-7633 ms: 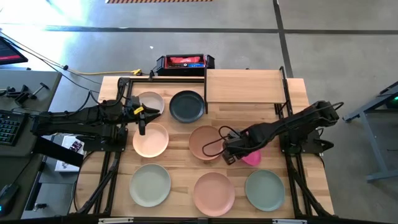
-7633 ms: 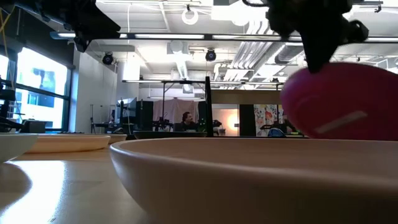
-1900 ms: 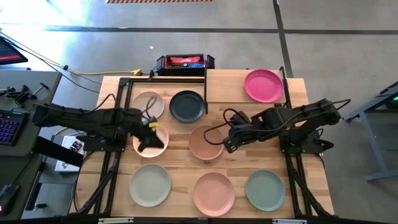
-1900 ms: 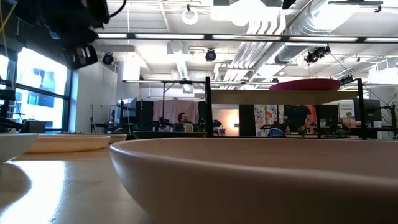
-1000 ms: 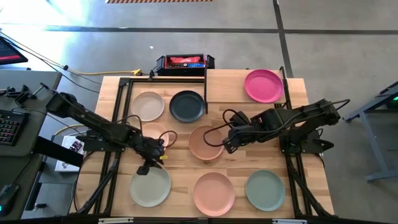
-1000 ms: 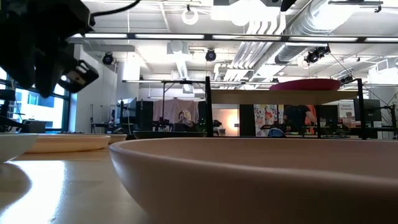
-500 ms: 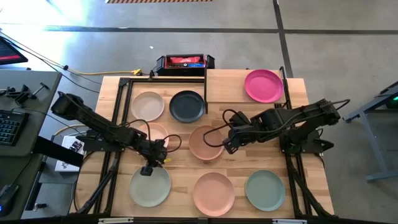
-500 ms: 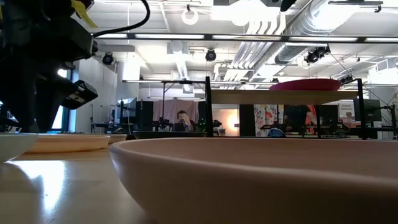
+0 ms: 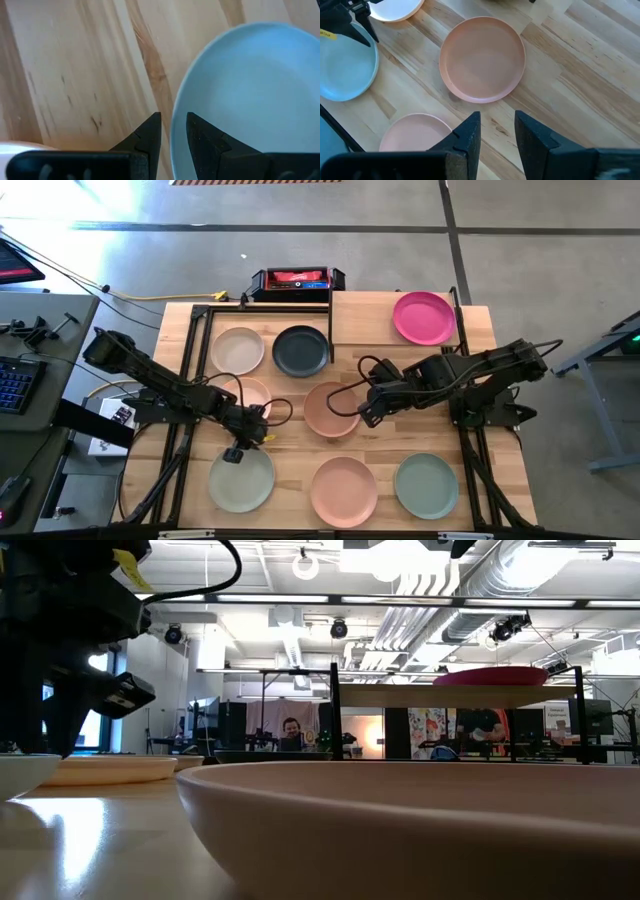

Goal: Place and stack plates onto a shelf
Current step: Stack the gray plate on top of the pink plate on the shelf

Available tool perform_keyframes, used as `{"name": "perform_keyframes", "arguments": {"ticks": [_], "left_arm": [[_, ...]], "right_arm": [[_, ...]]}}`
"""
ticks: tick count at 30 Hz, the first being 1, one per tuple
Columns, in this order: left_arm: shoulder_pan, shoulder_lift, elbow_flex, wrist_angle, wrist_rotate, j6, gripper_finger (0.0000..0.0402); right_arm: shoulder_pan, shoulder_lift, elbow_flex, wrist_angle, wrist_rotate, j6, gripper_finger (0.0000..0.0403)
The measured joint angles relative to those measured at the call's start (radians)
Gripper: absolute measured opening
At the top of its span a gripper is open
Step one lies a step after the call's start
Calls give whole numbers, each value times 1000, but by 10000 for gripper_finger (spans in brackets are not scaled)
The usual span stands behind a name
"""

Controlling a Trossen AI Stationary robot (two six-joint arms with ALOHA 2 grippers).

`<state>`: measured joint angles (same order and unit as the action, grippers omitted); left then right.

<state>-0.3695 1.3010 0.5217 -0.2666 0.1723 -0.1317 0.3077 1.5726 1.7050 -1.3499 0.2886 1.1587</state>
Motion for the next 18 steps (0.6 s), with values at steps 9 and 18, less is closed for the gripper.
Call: {"name": "perform_keyframes", "arguments": {"ticks": [9, 18], "left_arm": [[0, 67, -1, 1, 3, 1, 80], [0, 74, 0, 4, 3, -42, 71]], "right_arm": [[0, 0, 0, 0, 0, 3, 96], [0, 0, 0, 0, 0, 3, 96]]}}
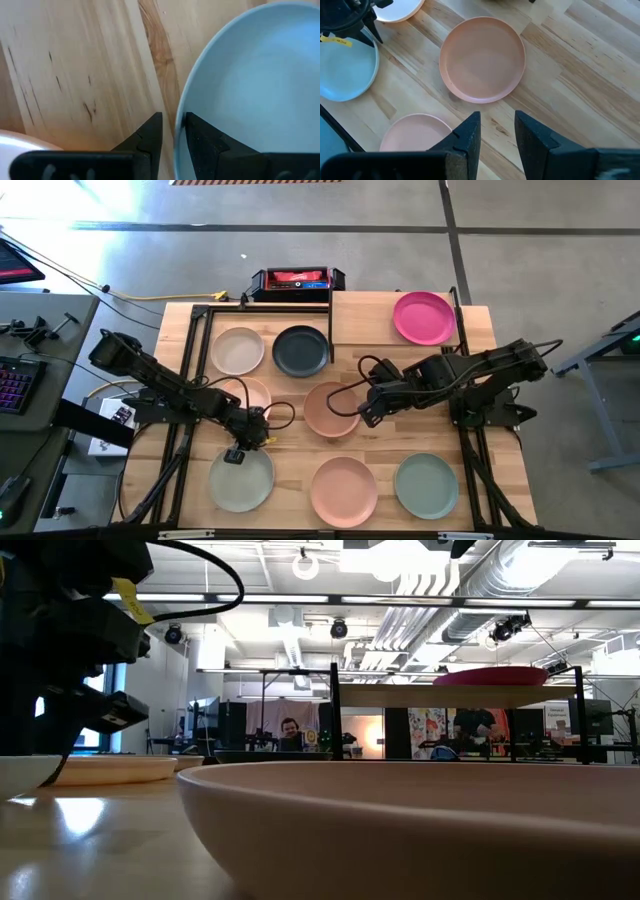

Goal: Place and stack plates onto a shelf
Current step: Stack the gray plate on top of the pink plate on the shelf

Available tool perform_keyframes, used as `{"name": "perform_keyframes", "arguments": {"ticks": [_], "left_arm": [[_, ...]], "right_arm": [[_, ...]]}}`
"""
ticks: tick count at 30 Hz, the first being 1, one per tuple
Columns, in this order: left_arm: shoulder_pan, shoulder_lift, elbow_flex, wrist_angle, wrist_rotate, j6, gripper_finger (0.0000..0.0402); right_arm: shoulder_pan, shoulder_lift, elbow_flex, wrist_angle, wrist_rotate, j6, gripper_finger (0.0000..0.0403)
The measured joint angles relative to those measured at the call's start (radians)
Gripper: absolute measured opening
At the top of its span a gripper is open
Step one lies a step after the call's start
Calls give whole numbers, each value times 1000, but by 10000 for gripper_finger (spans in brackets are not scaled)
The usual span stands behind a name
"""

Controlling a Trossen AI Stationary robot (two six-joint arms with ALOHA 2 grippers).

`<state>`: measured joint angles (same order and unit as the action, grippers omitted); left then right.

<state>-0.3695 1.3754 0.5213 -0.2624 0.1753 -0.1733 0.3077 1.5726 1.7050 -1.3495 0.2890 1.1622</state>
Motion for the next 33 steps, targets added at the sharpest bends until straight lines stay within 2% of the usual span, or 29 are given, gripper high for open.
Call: {"name": "perform_keyframes", "arguments": {"ticks": [8, 18, 23, 28, 33], "left_arm": [[1, -1, 2, 1, 30, -9, 7], [29, -30, 14, -16, 30, -61, 3], [65, -48, 77, -106, 12, -35, 2], [111, -49, 145, -175, -9, -6, 1], [164, -49, 205, -211, -31, -5, 1]], "right_arm": [[0, 0, 0, 0, 0, 0, 96], [0, 0, 0, 5, 0, -1, 96], [0, 0, 0, 8, 0, -29, 96], [0, 0, 0, 10, 4, -131, 96], [0, 0, 0, 15, 61, -224, 96]]}}
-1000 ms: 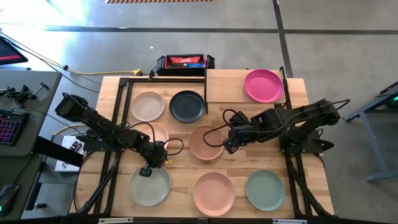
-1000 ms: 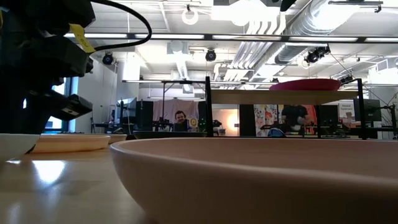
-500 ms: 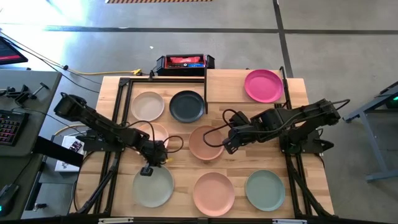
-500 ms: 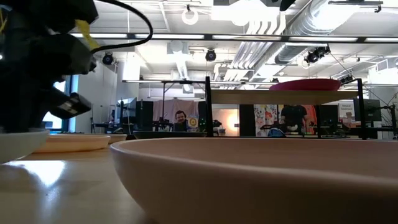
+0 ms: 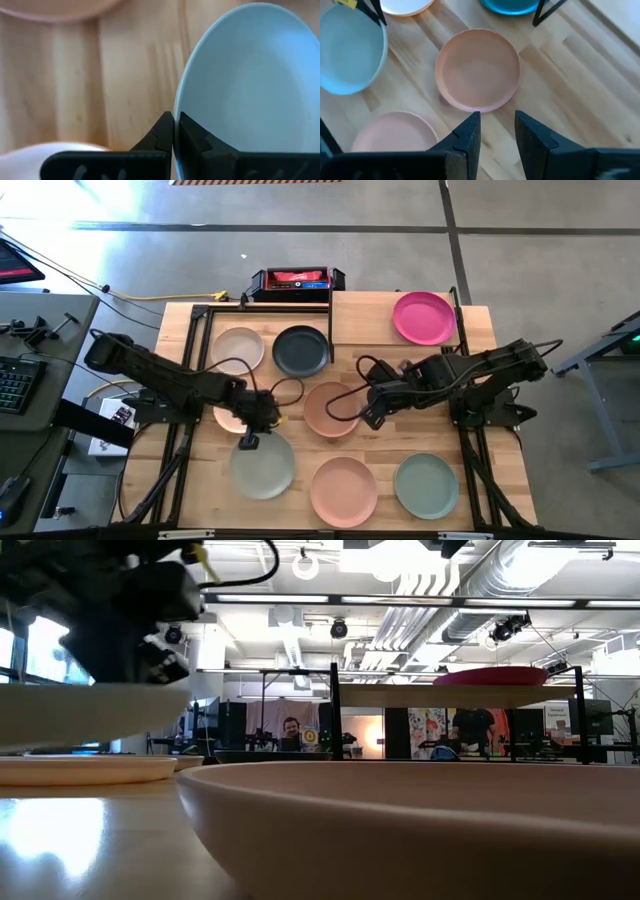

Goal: Place and stack plates onto a shelf
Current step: Stack the gray plate on top of the pink plate on the shelf

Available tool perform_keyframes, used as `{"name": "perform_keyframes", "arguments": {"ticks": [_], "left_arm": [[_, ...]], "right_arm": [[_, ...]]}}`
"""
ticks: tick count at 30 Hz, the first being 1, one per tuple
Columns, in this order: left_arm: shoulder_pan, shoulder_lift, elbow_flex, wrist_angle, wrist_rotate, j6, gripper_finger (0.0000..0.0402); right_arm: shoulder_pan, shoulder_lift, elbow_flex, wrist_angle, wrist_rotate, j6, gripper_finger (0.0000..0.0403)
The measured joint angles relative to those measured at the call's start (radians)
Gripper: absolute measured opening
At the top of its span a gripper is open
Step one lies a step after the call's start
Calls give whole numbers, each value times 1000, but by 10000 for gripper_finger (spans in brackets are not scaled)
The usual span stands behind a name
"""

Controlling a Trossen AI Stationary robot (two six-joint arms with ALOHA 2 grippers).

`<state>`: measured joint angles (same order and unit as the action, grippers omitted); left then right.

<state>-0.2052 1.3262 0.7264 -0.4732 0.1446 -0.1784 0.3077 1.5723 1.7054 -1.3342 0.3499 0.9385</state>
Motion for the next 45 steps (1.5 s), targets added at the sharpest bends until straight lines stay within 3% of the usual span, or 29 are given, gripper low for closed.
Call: {"name": "perform_keyframes", "arguments": {"ticks": [7, 12, 18, 22, 31, 37, 45], "left_arm": [[81, 0, 105, 0, -42, -20, 1], [133, -2, 194, 0, -171, -119, 1], [169, -2, 256, -1, -381, -334, 1], [173, -2, 279, 22, -461, -436, 1], [173, -1, 283, 68, -483, -481, 1], [173, -1, 283, 40, -504, -483, 1], [173, -1, 283, 35, -551, -484, 1]], "right_arm": [[0, 0, 0, 0, 28, -82, 125], [-12, 0, 0, 0, 43, -37, 145], [-51, 2, 1, 2, 60, 48, 144], [-92, 27, 1, 2, 61, 38, 142], [-140, 93, 1, 14, 24, -45, 142], [-140, 89, 1, 20, 53, -40, 142], [-145, 89, 1, 129, 54, -63, 142]]}}
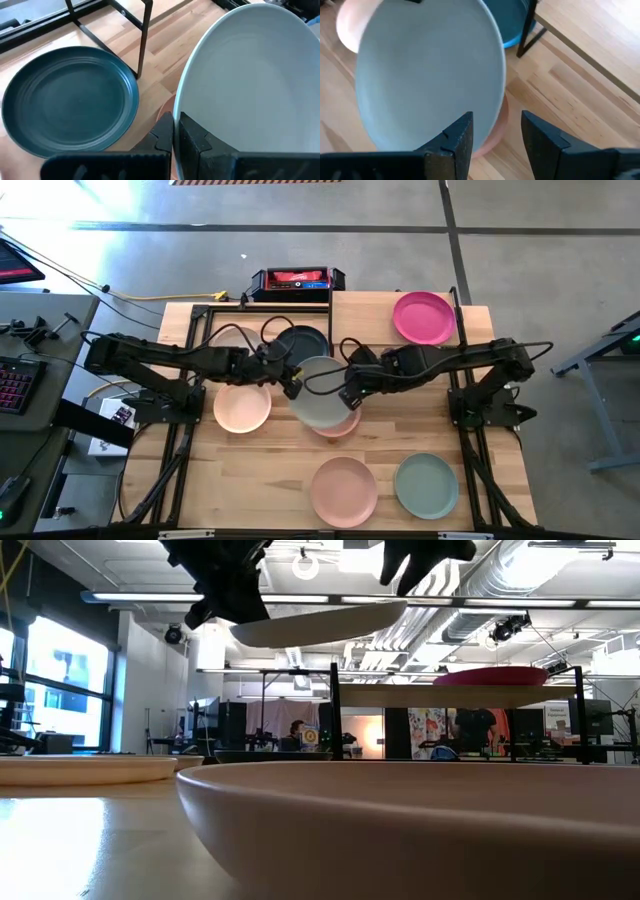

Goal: Place and stack plates onto a shelf
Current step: Stack the gray plate on top of the pink plate on the shelf

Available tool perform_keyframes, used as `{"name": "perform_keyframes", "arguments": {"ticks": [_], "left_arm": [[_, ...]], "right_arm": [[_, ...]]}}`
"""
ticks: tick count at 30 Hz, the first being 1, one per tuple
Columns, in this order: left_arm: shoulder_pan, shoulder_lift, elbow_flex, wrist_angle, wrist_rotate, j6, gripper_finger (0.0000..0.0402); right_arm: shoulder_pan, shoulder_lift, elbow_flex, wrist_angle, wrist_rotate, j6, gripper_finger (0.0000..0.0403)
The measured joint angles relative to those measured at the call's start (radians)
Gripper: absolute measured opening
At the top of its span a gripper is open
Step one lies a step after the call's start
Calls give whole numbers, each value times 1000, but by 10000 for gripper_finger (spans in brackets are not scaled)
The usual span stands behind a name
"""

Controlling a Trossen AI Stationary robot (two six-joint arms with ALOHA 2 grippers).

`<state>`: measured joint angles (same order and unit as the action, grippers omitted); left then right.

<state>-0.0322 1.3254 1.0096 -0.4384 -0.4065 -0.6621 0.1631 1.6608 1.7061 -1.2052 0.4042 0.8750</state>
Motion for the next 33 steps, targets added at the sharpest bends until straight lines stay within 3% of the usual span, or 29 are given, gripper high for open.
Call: {"name": "perform_keyframes", "arguments": {"ticks": [12, 15, 22, 33], "left_arm": [[0, 0, 0, 96, -25, 46, 1], [0, 0, 0, 91, -25, 46, 1], [0, 0, 0, 89, -26, 43, 5], [22, 0, 0, 102, 73, 56, 27]], "right_arm": [[-19, 30, 0, -26, -15, -5, 136], [-20, 30, 0, -25, -15, -14, 110], [-22, 29, 0, -33, -11, -22, 9], [-24, 28, 0, -20, -15, -29, 5]]}}
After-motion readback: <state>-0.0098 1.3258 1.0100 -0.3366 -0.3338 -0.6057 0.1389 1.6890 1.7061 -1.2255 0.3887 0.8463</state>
